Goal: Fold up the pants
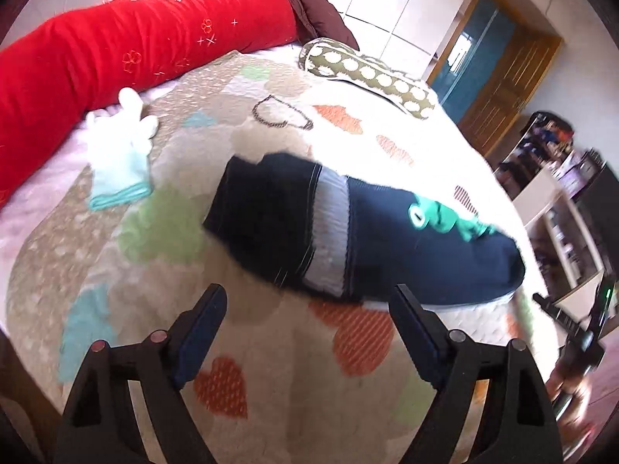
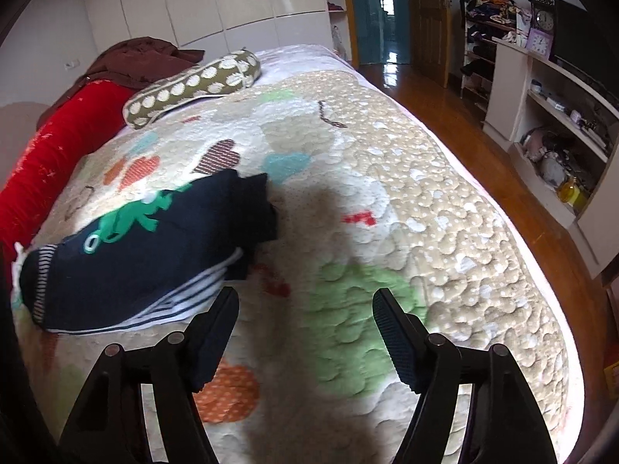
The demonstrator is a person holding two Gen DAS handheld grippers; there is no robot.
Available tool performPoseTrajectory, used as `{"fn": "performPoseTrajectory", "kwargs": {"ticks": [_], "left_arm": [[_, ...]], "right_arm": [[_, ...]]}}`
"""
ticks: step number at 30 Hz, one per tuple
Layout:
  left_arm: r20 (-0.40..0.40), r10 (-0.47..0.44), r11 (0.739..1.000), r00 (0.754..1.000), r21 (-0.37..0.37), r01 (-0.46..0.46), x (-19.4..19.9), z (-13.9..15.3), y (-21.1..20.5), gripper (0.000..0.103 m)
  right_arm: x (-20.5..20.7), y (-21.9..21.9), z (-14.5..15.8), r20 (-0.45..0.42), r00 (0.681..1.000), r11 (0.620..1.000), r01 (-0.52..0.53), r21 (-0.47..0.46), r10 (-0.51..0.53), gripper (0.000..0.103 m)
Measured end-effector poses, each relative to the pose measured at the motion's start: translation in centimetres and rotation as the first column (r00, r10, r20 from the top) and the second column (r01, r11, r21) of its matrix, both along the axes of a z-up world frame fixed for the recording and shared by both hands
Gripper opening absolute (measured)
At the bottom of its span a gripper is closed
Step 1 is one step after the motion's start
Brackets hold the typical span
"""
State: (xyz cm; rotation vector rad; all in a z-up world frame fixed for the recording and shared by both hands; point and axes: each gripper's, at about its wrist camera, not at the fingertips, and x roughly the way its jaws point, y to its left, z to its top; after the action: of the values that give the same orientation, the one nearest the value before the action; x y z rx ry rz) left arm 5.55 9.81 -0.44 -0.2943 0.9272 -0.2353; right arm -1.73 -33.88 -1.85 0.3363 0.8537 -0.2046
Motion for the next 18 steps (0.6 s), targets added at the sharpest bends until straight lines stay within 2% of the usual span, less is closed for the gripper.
{"fn": "performPoseTrajectory", "kwargs": {"ticks": [3,5,8,11,16,18], "left_arm": [[-0.051,-0.012,0.999,0.999,-0.040,0.010,2.9,-0.4,0.0,0.082],[-0.099,-0.041,0.996,0.994,-0.084,0.033,4.1,-1.0,-0.4,0.065],[-0.165,-0.056,0.987,0.985,-0.155,0.030,5.4,-2.4,-0.5,0.057],[-0.193,-0.034,0.989,0.981,-0.146,0.005,5.8,-3.0,-0.4,0.057],[-0.206,0.005,0.981,0.979,-0.191,-0.045,5.3,-3.7,1.0,0.057],[-0.226,0.012,0.983,0.974,-0.175,-0.053,5.9,-4.2,0.9,0.057]], "right_arm": [[-0.2,1.5,1.2,0.070,0.995,0.990,-0.079,0.116,0.071,0.074],[0.0,2.1,1.3,0.092,0.991,0.973,-0.114,0.199,0.098,0.074],[0.4,3.1,1.3,0.102,0.987,0.963,-0.147,0.228,0.126,0.072],[0.4,3.6,1.2,0.097,0.986,0.962,-0.154,0.226,0.135,0.072],[0.4,3.5,0.8,0.092,0.986,0.952,-0.156,0.265,0.136,0.072],[0.4,3.4,0.7,0.092,0.986,0.951,-0.159,0.266,0.139,0.072]]}}
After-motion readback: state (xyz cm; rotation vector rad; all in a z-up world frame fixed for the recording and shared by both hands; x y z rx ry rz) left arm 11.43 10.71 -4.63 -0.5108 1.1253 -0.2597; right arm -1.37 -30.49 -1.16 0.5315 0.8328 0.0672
